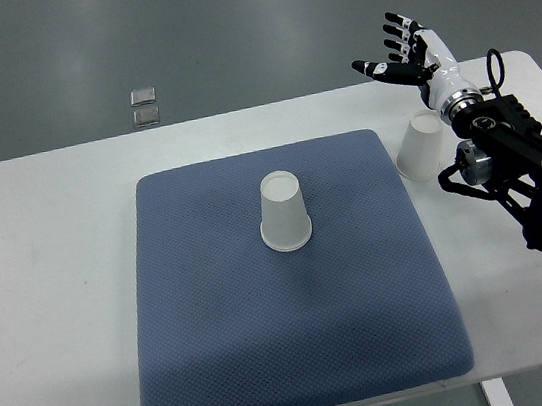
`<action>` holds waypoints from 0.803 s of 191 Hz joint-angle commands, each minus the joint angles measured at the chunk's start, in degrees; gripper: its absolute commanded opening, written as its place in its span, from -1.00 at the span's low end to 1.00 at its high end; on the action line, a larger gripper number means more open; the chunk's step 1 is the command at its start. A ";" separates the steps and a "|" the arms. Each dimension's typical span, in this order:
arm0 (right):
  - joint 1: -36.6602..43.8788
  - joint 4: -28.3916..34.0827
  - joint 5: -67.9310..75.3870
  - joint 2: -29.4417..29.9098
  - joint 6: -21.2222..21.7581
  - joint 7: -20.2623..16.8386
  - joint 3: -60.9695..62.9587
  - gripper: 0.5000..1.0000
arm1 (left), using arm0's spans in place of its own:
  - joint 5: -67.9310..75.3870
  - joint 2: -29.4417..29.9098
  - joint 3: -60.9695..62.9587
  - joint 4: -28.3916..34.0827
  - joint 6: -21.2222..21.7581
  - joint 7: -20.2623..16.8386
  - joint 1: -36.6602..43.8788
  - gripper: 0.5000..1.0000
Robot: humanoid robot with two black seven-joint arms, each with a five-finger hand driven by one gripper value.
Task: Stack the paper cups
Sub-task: 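Move the open right hand down to the white cup beside the pad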
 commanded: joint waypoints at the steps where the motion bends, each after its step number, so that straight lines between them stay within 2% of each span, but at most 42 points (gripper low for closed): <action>1: -0.09 -0.07 -0.03 0.02 0.09 0.01 0.00 0.70 | 0.00 0.00 0.00 0.00 0.00 0.00 0.00 1.00; 45: -0.09 -0.07 -4.16 -1.12 0.88 -0.08 -0.62 0.70 | 0.00 0.00 0.00 0.00 0.00 0.00 -0.09 1.00; 67: 0.09 0.02 -9.43 -3.76 2.20 -0.08 -3.08 0.69 | 0.00 0.00 0.00 0.00 0.00 0.00 0.00 1.00; 93: 1.05 0.46 -14.09 -9.73 7.91 0.01 -6.59 0.69 | 0.00 0.00 0.00 0.00 0.00 0.00 0.00 1.00; 153: 6.15 0.46 -22.53 -18.52 21.27 0.10 -12.84 0.69 | 0.00 0.00 0.00 0.00 0.00 0.00 0.00 1.00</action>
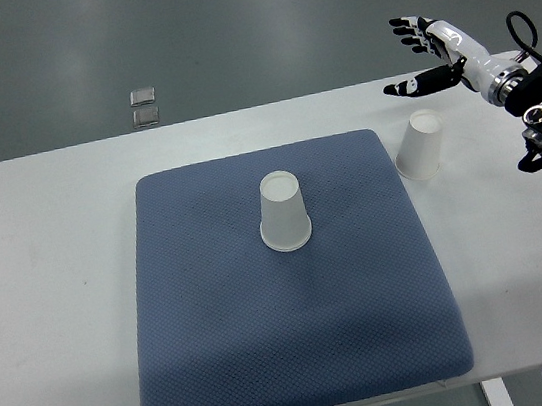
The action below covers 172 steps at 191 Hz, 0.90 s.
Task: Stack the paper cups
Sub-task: 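Move the open right hand down to the white cup beside the pad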
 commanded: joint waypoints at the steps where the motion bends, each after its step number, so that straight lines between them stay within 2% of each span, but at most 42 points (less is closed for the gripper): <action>1: 1.80 -0.03 -3.54 -2.41 4.68 0.10 -1.82 0.69 | 0.00 0.00 0.01 0.00 0.00 0.00 0.01 1.00; 26: 3.12 -0.03 -9.17 -3.73 9.51 0.10 -2.44 0.69 | 0.00 0.00 0.01 0.00 0.00 0.00 0.01 1.00; 59: 4.61 -0.30 -15.15 -3.99 12.85 0.10 -4.19 0.69 | 0.00 0.00 0.01 0.00 0.00 0.00 -0.08 1.00; 172: 8.92 -6.97 -23.85 -1.97 12.42 0.80 -15.71 0.69 | 0.00 0.00 0.01 0.00 0.00 0.00 0.01 1.00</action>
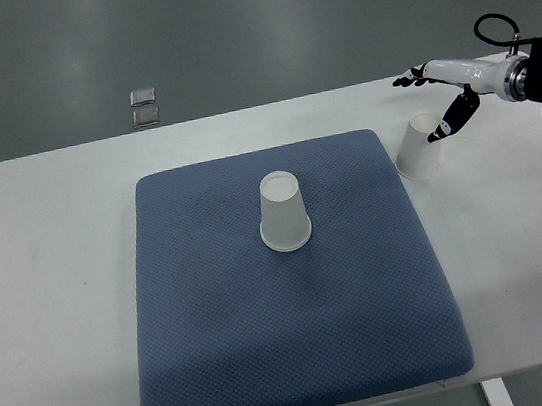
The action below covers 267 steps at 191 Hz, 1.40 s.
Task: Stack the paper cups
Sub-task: 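Move the open right hand down to the white cup beside the pad, then close the right hand around the white cup and lift it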
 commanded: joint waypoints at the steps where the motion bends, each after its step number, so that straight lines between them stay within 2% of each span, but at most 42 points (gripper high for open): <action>1: 0.39 -1.09 -0.90 1.00 -0.30 0.08 -1.20 0.69 | 0.00 0.00 0.00 0.00 0.00 0.00 0.01 1.00; 66: 1.09 -4.08 -3.10 3.46 -1.27 0.08 -3.83 0.64 | 0.00 0.00 0.00 0.00 0.00 0.00 0.01 1.00; 88: 1.27 -4.61 -3.27 3.81 -2.76 0.08 -5.77 0.62 | 0.00 0.00 0.00 0.00 0.00 0.00 0.01 1.00; 147: 2.59 -7.42 -3.27 4.60 -3.90 0.17 -9.37 0.47 | 0.00 0.00 0.00 0.00 0.00 0.00 0.01 1.00; 233: 3.20 -8.12 -3.27 4.52 -4.78 0.26 -11.74 0.04 | 0.00 0.00 0.00 0.00 0.00 0.00 0.01 1.00; 253: 3.20 -8.12 -3.27 4.60 -4.87 0.26 -11.74 -0.12 | 0.00 0.00 0.00 0.00 0.00 0.00 0.01 1.00; 267: 3.20 -8.12 -3.27 4.52 -4.78 0.17 -11.74 -0.32 | 0.00 0.00 0.00 0.00 0.00 0.00 -0.08 1.00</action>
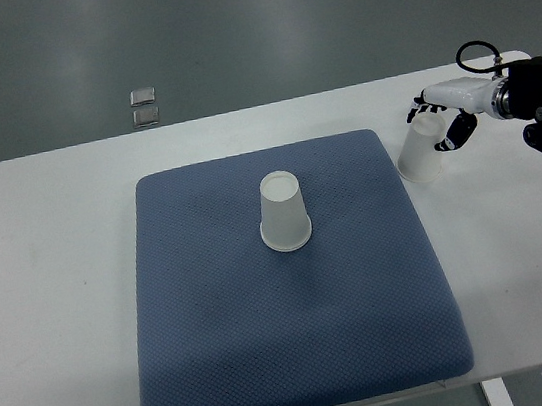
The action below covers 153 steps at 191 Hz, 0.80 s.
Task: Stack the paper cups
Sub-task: 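Close the right hand around the white cup and lift it, then carry the held cup over the upside-down cup on the pad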
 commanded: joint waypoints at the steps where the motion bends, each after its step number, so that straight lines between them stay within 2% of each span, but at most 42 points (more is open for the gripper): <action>1: 0.00 0.00 0.00 -0.02 -0.04 0.00 0.00 -0.35 | 0.00 0.00 0.00 0.00 0.00 0.00 -0.07 1.00; 25: 0.00 0.00 0.00 -0.11 -0.13 0.00 0.00 -0.65 | 0.00 0.00 0.00 0.00 0.00 0.00 0.02 1.00; 46: 1.05 0.00 0.09 -0.73 -0.13 0.17 0.09 -0.79 | 0.00 0.00 0.00 0.00 0.00 0.00 0.02 1.00; 92: 4.92 0.53 1.67 -3.10 0.31 1.41 0.97 -0.78 | 0.00 0.00 0.00 0.00 0.00 0.00 0.02 1.00; 93: 6.92 1.31 2.80 -4.41 0.48 1.75 0.97 -0.77 | 0.00 0.00 0.00 0.00 0.00 0.00 -0.07 1.00; 102: 8.79 2.46 4.57 -5.39 0.83 2.20 1.05 -0.76 | 0.00 0.00 0.00 0.00 0.00 0.00 0.02 1.00; 153: 20.21 13.36 12.31 -11.19 8.74 2.46 1.32 -0.75 | 0.00 0.00 0.00 0.00 0.00 0.00 0.02 1.00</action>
